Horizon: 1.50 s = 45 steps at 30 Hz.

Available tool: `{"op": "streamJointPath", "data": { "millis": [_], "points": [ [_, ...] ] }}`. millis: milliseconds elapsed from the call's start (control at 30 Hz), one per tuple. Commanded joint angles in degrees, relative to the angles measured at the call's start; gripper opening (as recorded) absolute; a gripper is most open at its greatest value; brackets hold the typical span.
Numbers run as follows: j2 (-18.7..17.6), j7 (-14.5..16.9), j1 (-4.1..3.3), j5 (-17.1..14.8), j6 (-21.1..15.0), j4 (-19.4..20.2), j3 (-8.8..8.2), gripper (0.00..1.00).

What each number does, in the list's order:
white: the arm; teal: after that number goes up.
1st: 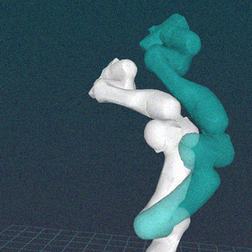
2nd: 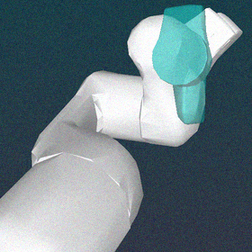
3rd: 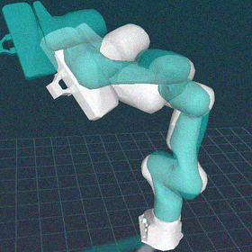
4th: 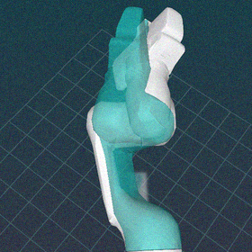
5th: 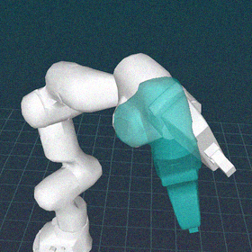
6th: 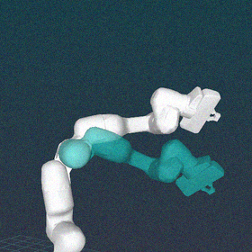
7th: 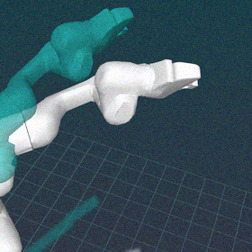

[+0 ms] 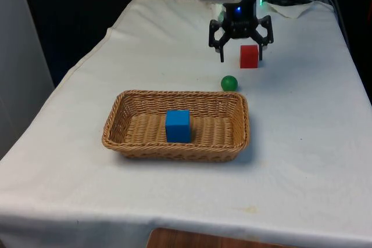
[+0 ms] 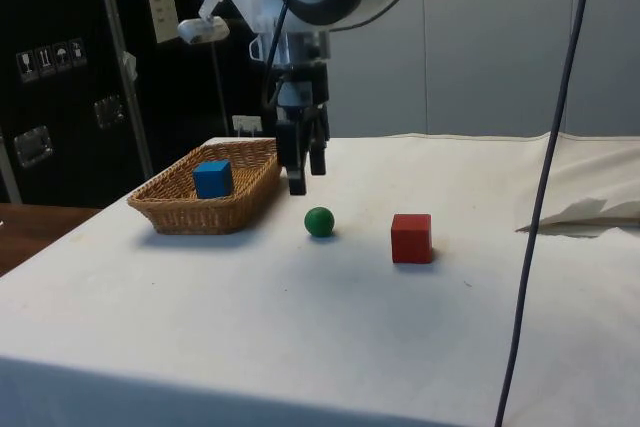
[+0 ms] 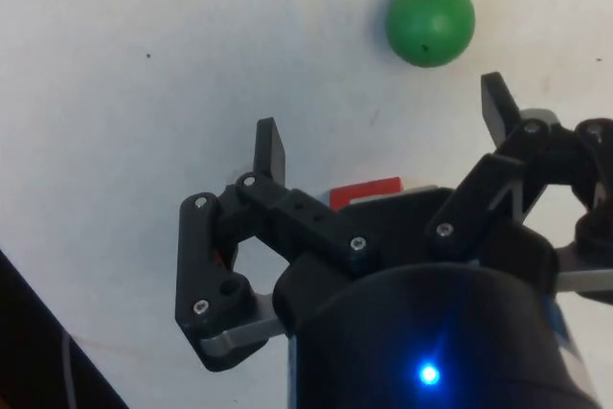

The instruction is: Place all non-red objects into the basket.

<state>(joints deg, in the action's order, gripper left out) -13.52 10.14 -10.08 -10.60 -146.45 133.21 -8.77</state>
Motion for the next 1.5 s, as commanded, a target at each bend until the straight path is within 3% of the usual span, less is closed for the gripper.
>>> {"op": "streamJointPath", "data": {
  "millis": [0,233,267,567,600,633,867,1467],
  "points": [
    [-0.23,1.03,0.29,-1.66,-1.15,0.29,0.57,1.00],
    [-1.43,1.72,0.34,-2.41,-2.81,0.52,0.52,1.00],
    [-1.49,0.92,0.06,-1.38,-2.12,0.34,0.06,1.00],
    [-2.98,2.41,1.03,-1.95,-3.55,0.06,0.06,1.00],
    [-2.69,1.89,0.80,-1.38,-3.09,0.23,-0.17,1.00],
    [-3.15,2.46,1.15,-1.89,-3.55,0.00,0.06,1.00],
    [-3.72,2.12,1.03,-1.38,-3.32,-0.06,-0.17,1.00],
    [-7.33,2.29,1.15,-1.95,-7.45,-0.17,0.29,1.00]
  ]
}}
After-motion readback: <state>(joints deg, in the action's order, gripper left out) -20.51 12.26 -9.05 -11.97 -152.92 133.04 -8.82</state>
